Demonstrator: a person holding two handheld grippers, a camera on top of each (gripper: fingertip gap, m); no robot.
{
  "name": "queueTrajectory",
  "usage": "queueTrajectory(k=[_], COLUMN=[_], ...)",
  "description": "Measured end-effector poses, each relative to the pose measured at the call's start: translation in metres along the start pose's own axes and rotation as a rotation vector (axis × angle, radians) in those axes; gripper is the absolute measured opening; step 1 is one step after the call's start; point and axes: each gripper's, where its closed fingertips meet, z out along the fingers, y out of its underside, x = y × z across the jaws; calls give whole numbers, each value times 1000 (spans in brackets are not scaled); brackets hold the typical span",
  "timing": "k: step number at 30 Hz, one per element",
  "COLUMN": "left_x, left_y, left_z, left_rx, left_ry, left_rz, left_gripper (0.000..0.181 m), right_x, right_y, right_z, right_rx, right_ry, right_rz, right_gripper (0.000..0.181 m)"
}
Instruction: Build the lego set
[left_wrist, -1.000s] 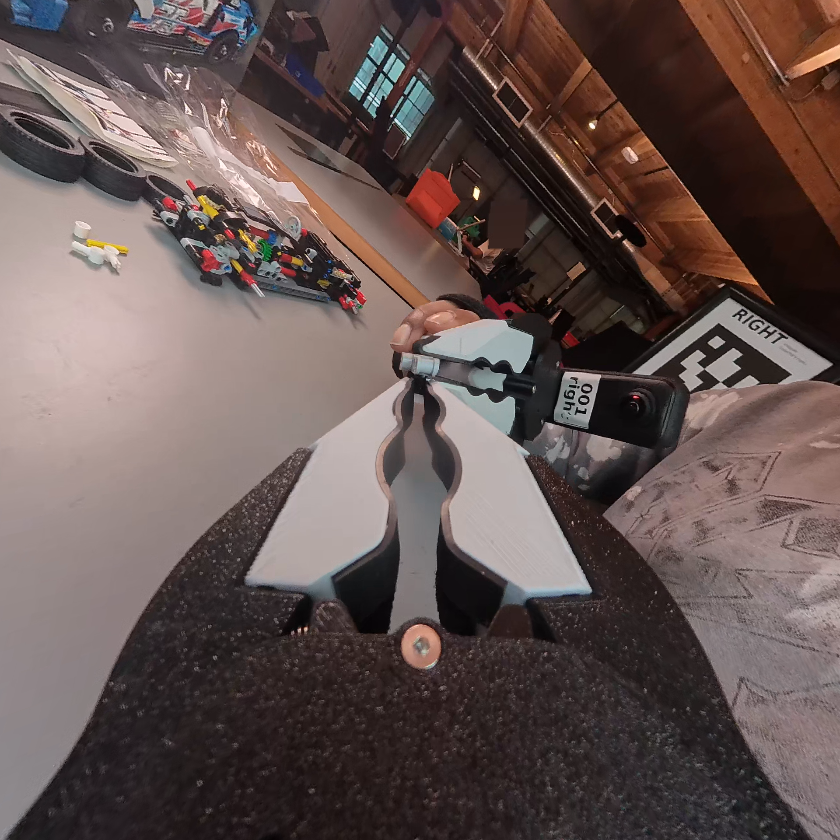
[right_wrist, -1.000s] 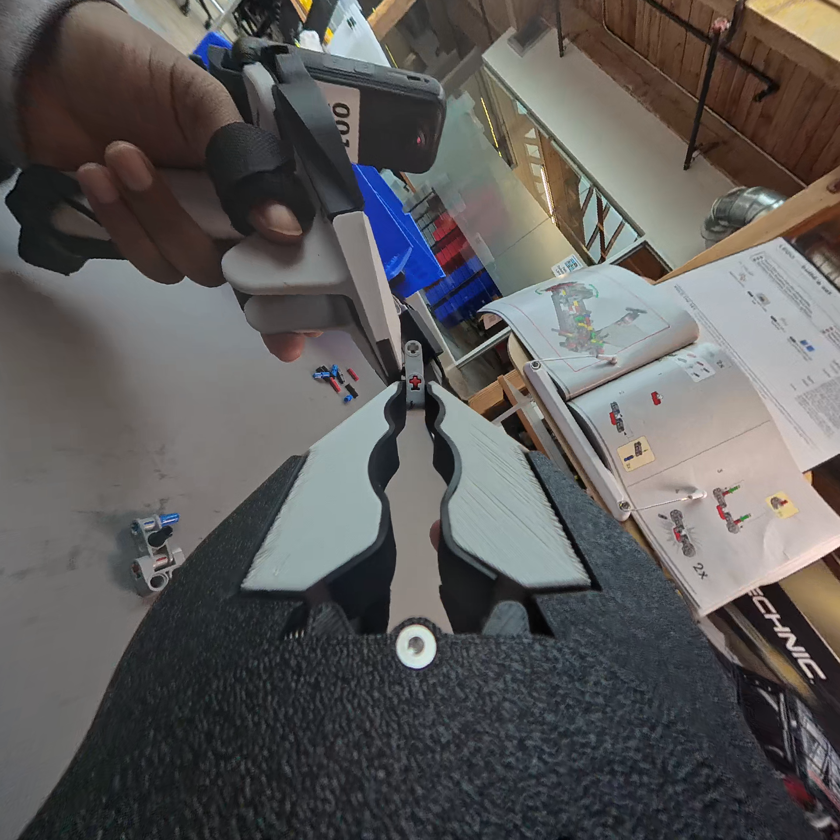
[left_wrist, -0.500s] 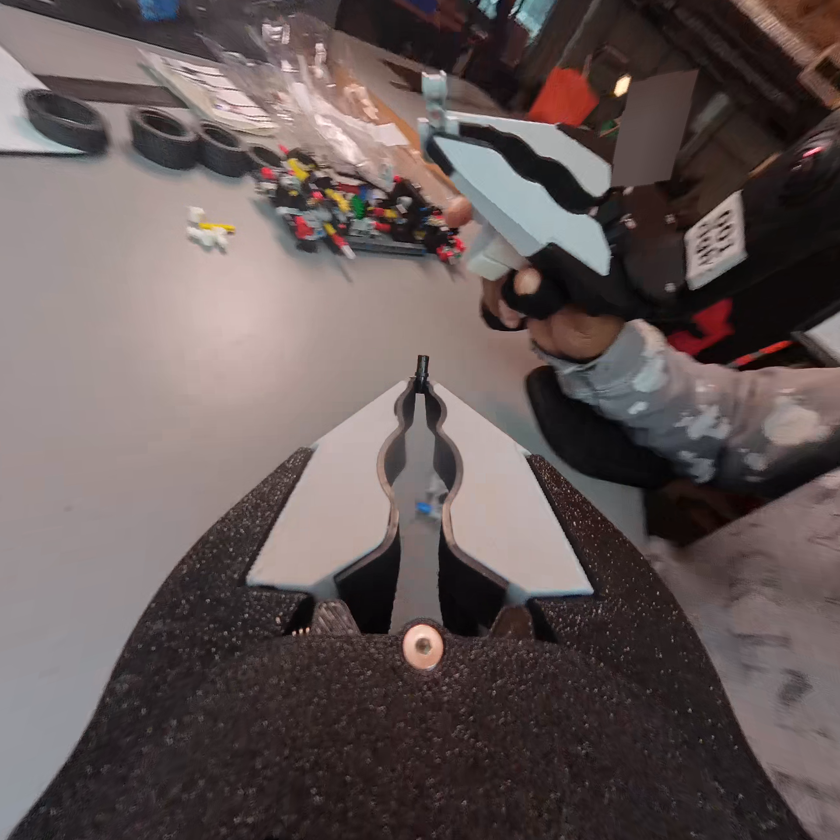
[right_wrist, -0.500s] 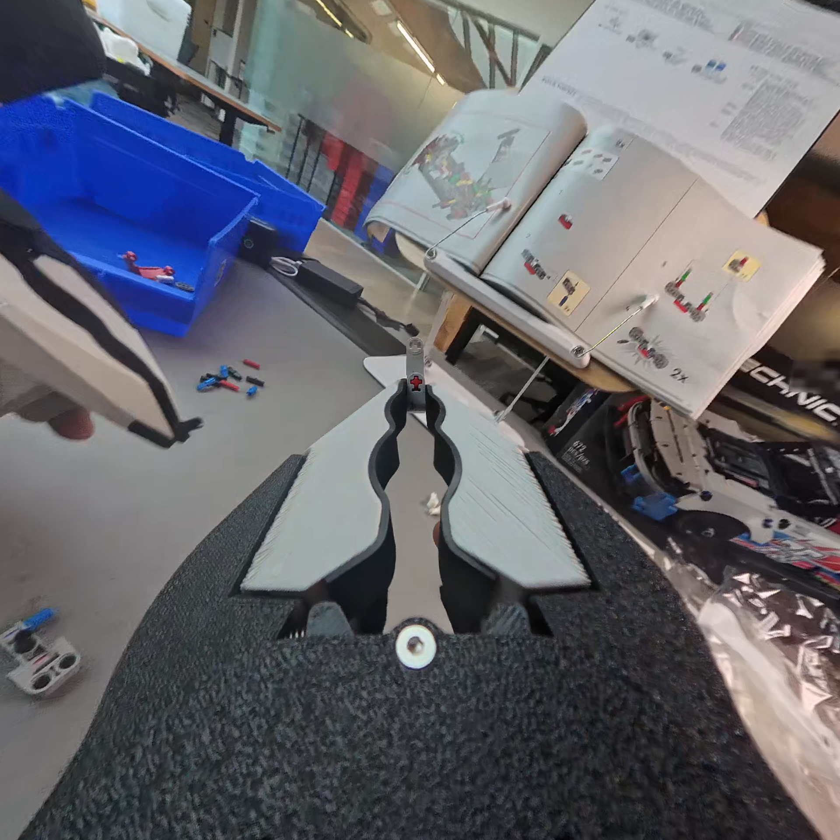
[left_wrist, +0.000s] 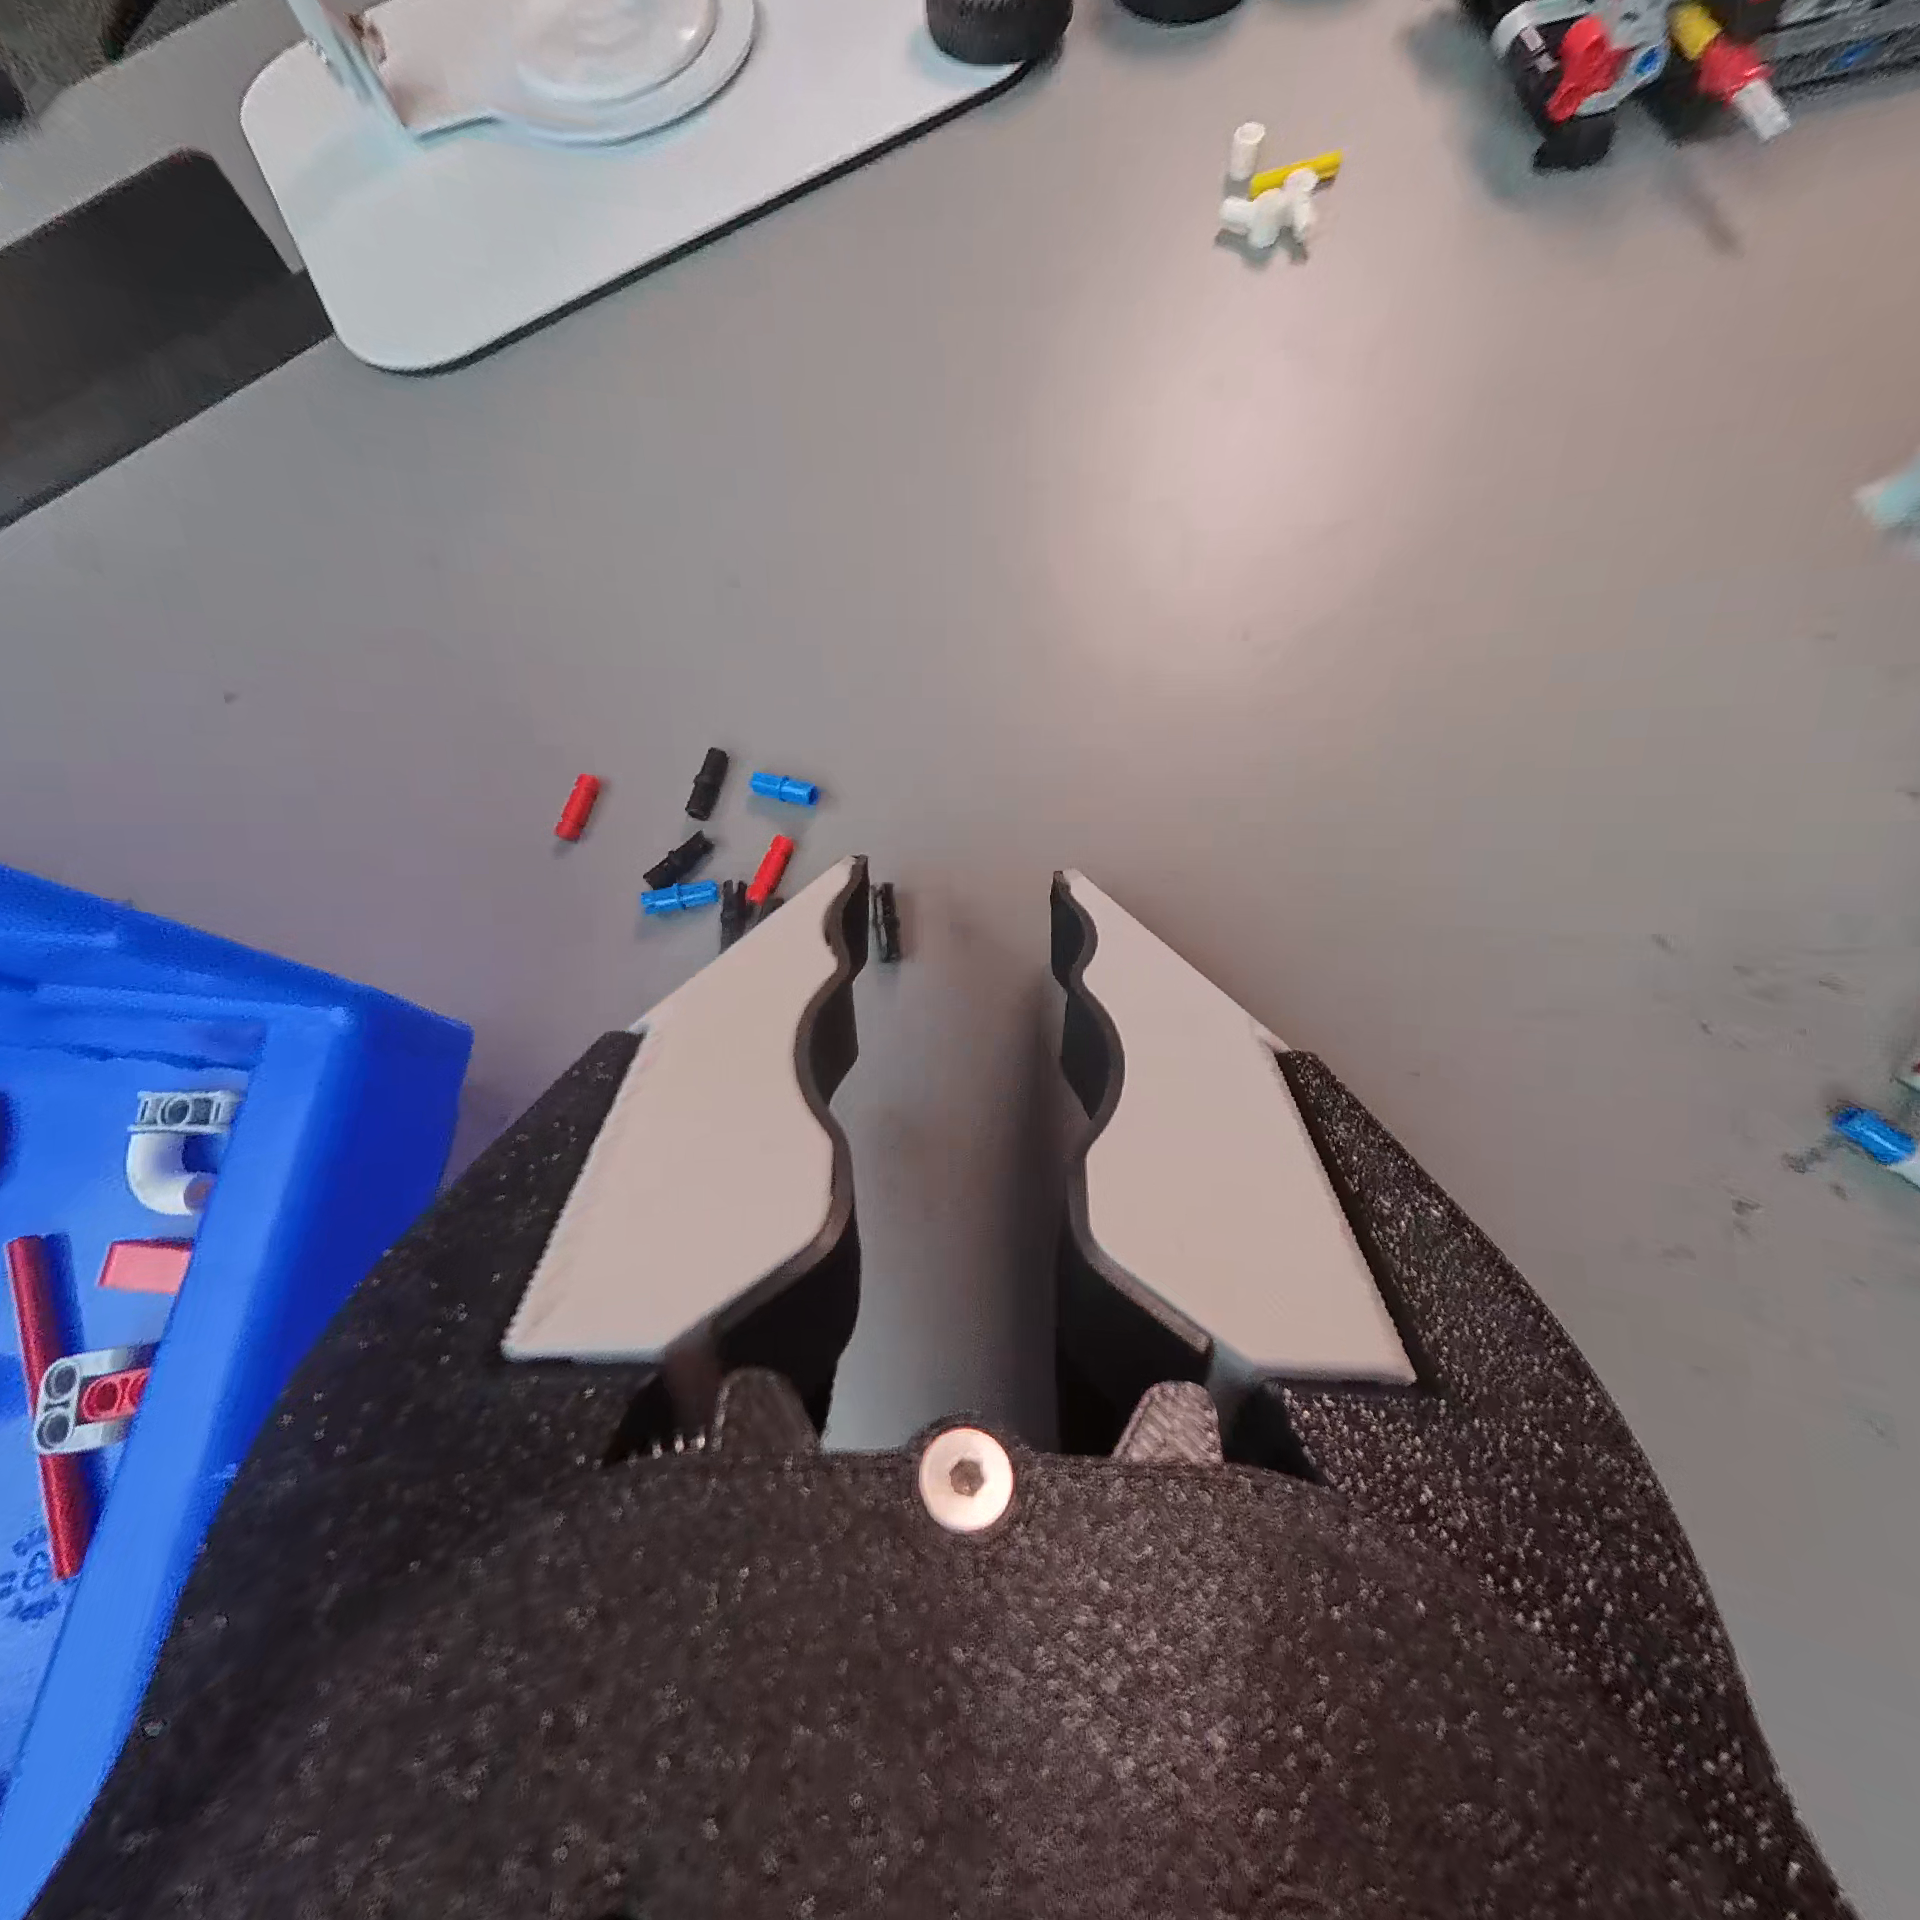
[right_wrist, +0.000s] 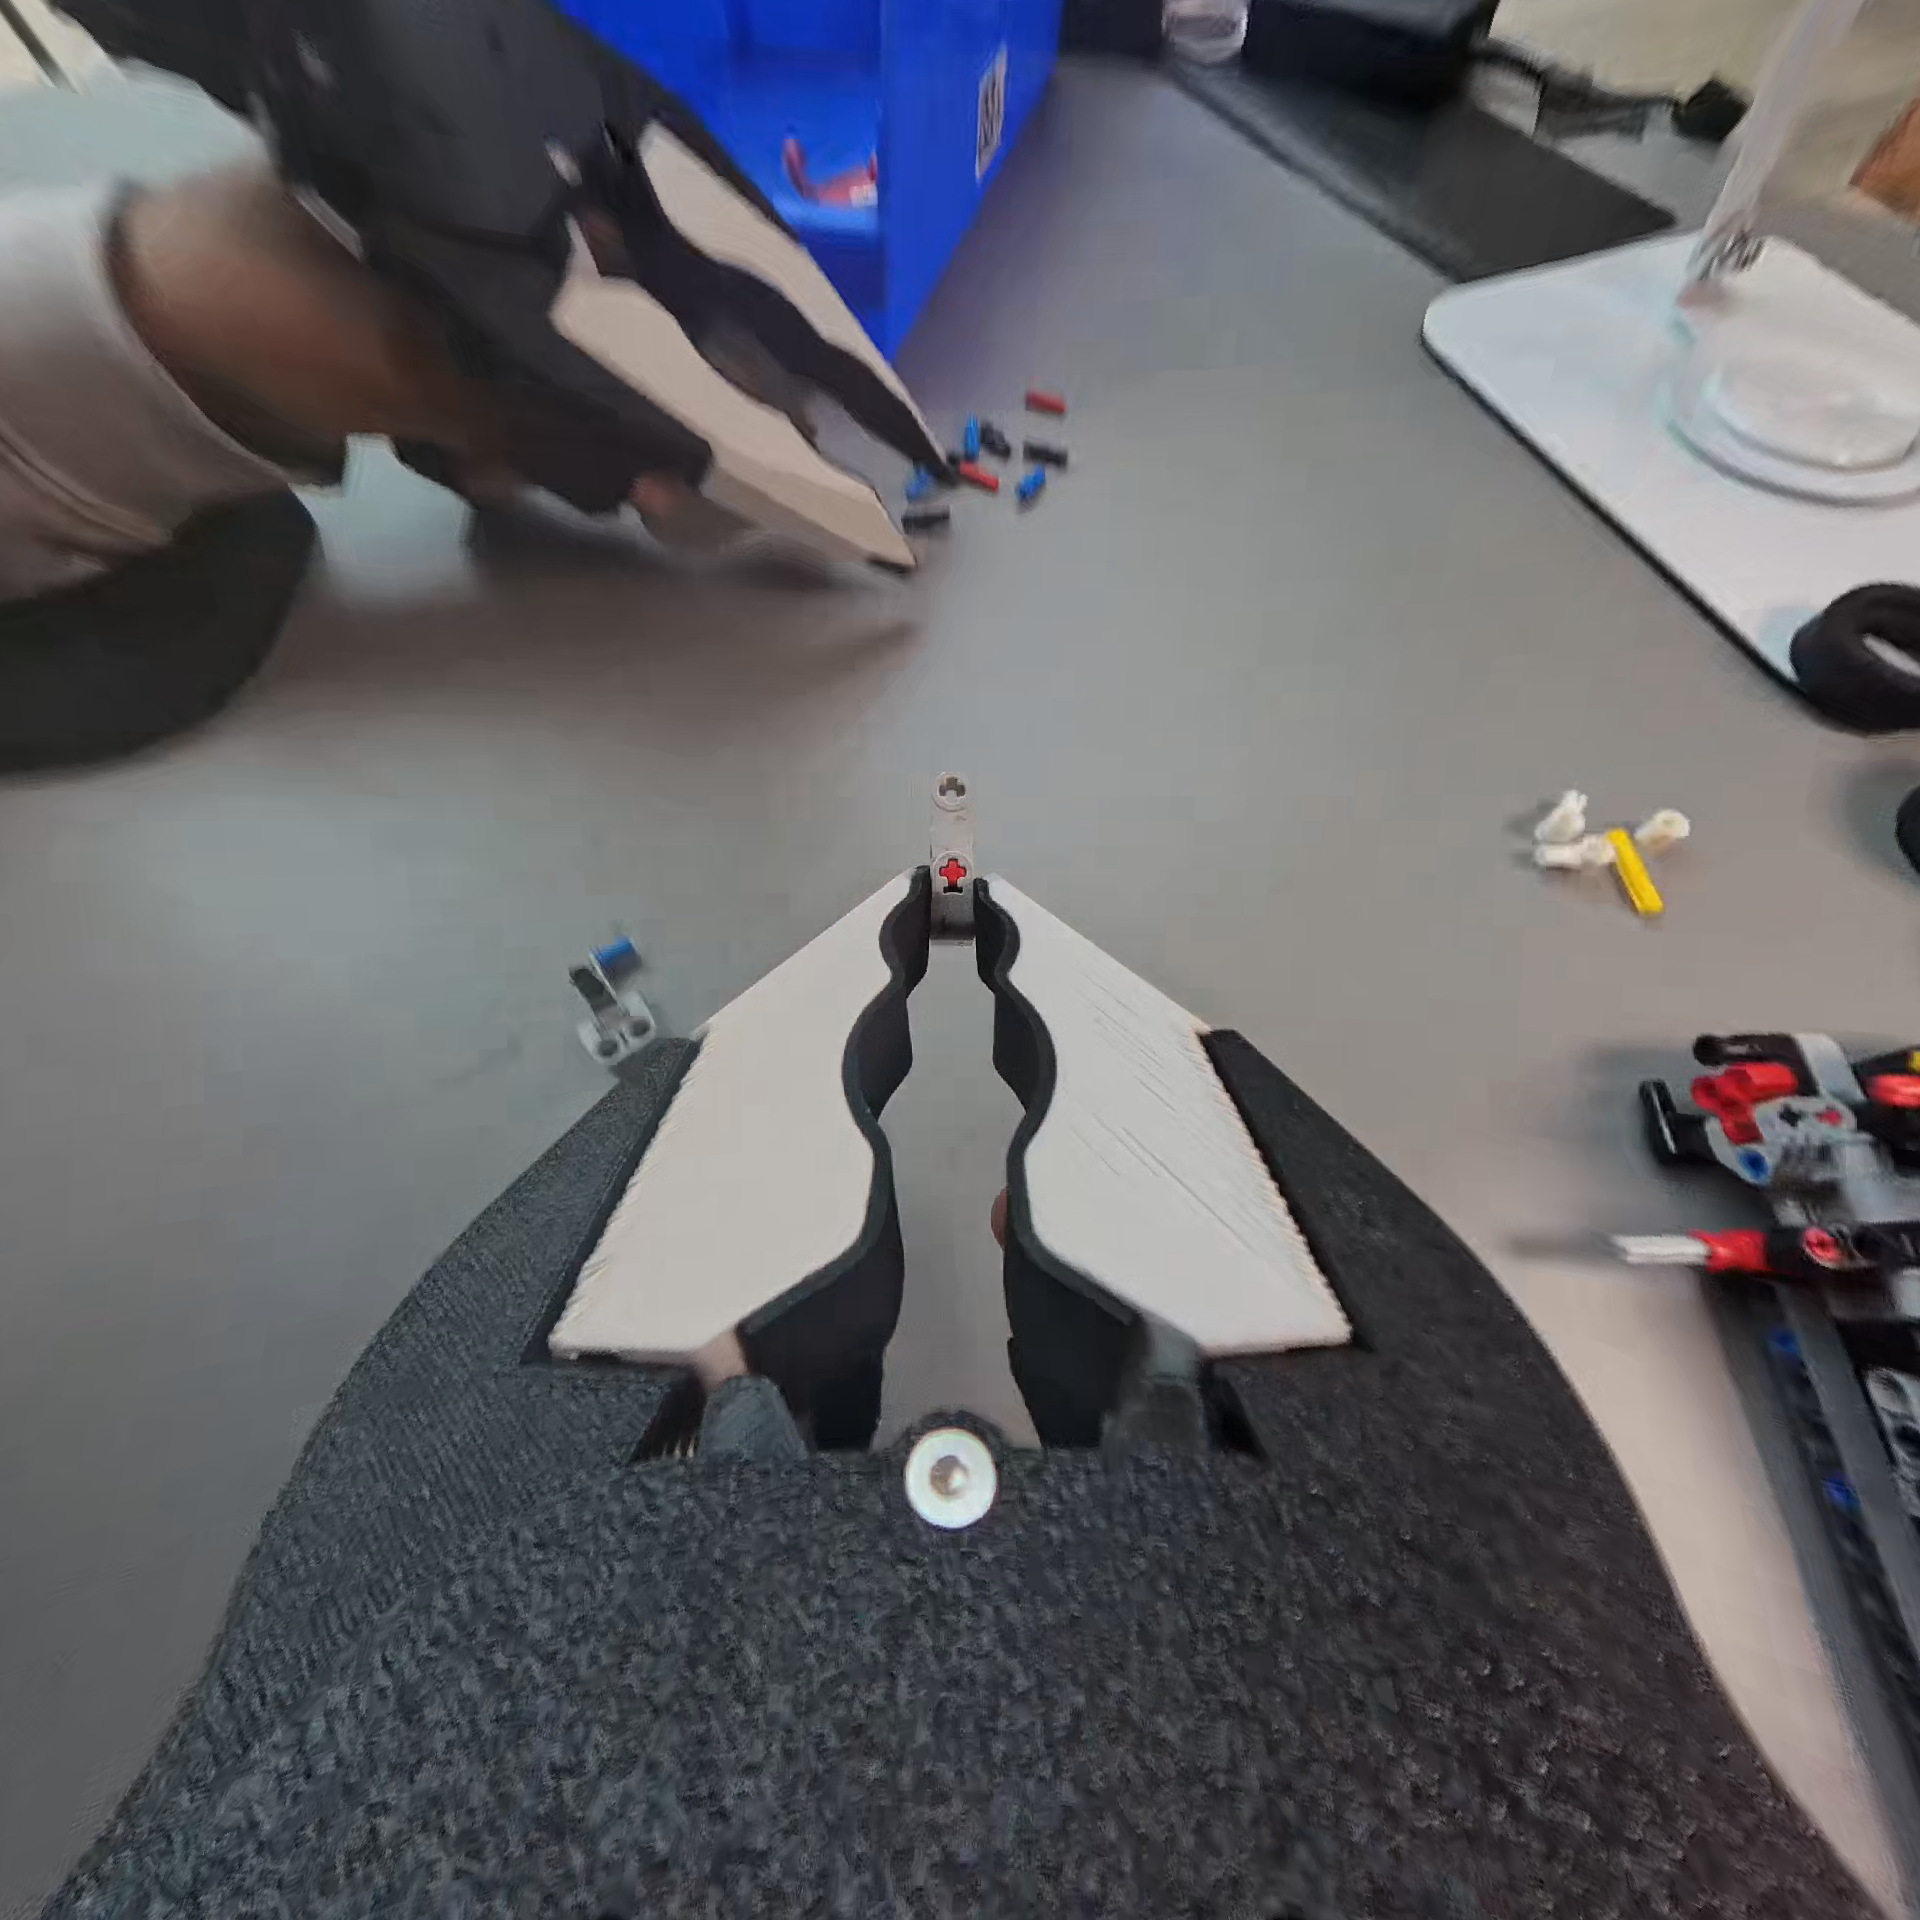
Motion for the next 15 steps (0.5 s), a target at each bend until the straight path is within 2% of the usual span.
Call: queueTrajectory(k=[2, 4, 6, 8, 9, 12, 15], left_x=[19, 51, 91, 125, 137, 155, 168], left_y=[-10, -16, -13, -1, 6, 24, 34], left_z=[-9, -20, -36, -52, -56, -50, -41], left_rx=[64, 107, 110, 66, 44, -1, -44], left_ry=[90, 265, 491, 659, 698, 663, 650], left_rz=[19, 26, 48, 101, 159, 351, 436], left_gripper=[34, 34, 33, 34, 33, 31, 22], right_x=[5, 3, 4, 9, 9, 6, -16], right_y=[31, 54, 56, 52, 48, 20, 1], right_z=[3, 3, 2, -1, -2, -11, -19], right_rx=[-178, -310, -346, -346, -325, -183, -65], right_ry=[40, 46, 78, 123, 125, 97, -26], right_rz=[-74, -121, -168, -214, -217, -180, -183], right_gripper=[5, 5, 5, 19, 22, 27, 26])
